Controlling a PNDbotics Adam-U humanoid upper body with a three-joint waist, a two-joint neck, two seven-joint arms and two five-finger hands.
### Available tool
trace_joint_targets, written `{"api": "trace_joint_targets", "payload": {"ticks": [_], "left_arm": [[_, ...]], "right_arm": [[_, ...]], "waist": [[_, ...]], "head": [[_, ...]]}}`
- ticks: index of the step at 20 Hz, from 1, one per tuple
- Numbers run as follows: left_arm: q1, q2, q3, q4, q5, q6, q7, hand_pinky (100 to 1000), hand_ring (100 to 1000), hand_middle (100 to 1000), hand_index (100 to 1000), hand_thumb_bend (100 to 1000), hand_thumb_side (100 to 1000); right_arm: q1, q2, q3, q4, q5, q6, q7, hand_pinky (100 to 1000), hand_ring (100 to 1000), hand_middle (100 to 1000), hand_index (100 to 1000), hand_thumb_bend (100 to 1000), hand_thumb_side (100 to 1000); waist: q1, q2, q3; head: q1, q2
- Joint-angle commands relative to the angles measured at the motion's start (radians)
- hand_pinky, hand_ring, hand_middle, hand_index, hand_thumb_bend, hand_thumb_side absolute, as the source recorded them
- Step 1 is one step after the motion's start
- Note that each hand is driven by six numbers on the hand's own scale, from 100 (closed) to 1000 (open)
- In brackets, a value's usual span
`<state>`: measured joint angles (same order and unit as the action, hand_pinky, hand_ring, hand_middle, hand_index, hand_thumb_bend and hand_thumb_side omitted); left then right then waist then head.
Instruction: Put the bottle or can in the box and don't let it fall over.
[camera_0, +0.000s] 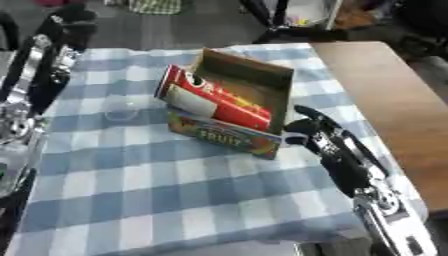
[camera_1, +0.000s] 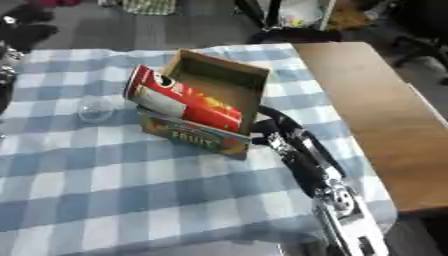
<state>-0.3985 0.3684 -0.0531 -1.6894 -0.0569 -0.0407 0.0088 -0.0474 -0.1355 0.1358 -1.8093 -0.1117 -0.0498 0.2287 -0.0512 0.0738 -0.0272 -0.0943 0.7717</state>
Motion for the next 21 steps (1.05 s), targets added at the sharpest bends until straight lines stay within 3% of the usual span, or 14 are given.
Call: {"api": "trace_joint_targets", "payload": {"ticks": [1, 7, 21], "left_arm": [[0.055, 0.007, 0.057, -0.048, 0.022, 0.044, 0.038, 900, 789, 769, 903, 411, 917], [0.158, -0.049, 0.107, -0.046, 0.004, 0.085, 0.067, 900, 782, 758, 898, 394, 929], [0.195, -0.093, 0.120, -0.016, 0.001, 0.100, 0.057, 899, 774, 745, 893, 391, 936]], "right_arm": [[-0.007, -0.010, -0.009, -0.030, -0.009, -0.006, -0.004, 801, 845, 676, 922, 100, 660], [-0.005, -0.009, -0.012, -0.035, -0.011, -0.008, -0.006, 801, 846, 675, 922, 100, 660], [0.002, -0.014, -0.013, -0.047, -0.019, -0.013, -0.002, 804, 846, 674, 919, 100, 662]], "waist": [[-0.005, -0.023, 0.004], [-0.007, -0.023, 0.014], [-0.008, -0.029, 0.025]], "head": [[-0.004, -0.002], [-0.005, -0.002], [-0.009, -0.002]]}}
